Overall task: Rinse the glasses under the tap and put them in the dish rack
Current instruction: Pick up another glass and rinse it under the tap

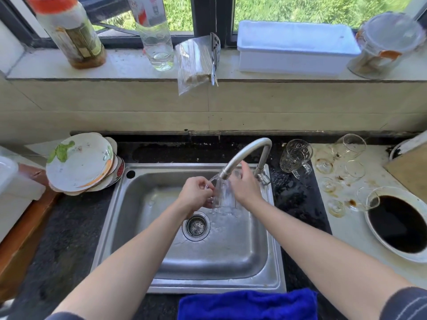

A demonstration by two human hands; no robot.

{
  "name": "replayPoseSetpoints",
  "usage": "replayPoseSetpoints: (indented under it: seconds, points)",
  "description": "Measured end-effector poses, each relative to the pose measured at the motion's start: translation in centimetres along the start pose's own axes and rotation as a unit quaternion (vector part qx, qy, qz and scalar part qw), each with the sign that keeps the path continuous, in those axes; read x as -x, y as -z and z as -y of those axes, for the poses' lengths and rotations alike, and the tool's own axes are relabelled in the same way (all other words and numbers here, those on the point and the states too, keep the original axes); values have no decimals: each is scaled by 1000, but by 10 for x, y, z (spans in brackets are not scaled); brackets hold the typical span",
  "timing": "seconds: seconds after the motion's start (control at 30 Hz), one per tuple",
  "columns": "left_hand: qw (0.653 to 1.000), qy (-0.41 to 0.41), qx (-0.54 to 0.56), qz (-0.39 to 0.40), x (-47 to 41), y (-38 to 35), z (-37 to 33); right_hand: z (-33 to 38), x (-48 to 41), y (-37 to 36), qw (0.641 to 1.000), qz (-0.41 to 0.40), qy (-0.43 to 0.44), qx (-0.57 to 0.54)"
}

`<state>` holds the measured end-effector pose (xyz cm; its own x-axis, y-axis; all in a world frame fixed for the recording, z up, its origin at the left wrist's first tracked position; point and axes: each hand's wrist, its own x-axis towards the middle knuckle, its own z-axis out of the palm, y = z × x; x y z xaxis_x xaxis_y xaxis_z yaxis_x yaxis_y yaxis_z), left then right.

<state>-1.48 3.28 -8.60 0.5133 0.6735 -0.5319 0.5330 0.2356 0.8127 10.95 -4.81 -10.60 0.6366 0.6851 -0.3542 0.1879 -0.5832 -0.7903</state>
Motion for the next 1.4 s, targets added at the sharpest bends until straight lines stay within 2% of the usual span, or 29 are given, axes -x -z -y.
replayPoseSetpoints:
  seconds: [0.07,0.1,0.23,0.43,0.47,0.53,0.63,0.73,0.87,1.0,1.13,1.2,1.3,1.4]
  points:
    - [999,17,24,-14,-3,7,2,-7,27,-9,996,52,68,-16]
    - [999,23,33,-13,-3,11,4,-9,36,-11,993,84,74,-42]
    - [997,20,61,33,5,8,3,4,-4,-2,984,81,-66,-143]
    - [992,14,121,38,9,19,4,8,-4,3,982,96,-80,-144]
    - [994,-7,100,37,10,22,4,7,-5,6,981,79,-100,-149]
    - [996,-73,-29,38,13,25,4,9,-10,10,977,52,-140,-154]
    - [955,-134,-256,64,16,14,5,12,-16,8,970,57,-184,-148]
    - [931,-136,-337,41,13,0,6,22,-4,-4,981,56,-151,-107]
    - [963,-94,-250,35,7,6,9,18,4,-14,987,43,-119,-100]
    - [981,-83,-169,55,14,0,12,19,-8,0,981,17,-149,-123]
    - [995,-26,-92,23,9,5,17,20,18,-15,996,34,-64,-60]
    - [998,-14,-47,39,12,6,16,21,14,-12,988,45,-92,-120]
    - [997,17,31,71,17,1,15,23,-2,5,962,53,-188,-190]
    - [991,68,72,89,15,5,14,18,-2,5,958,65,-183,-209]
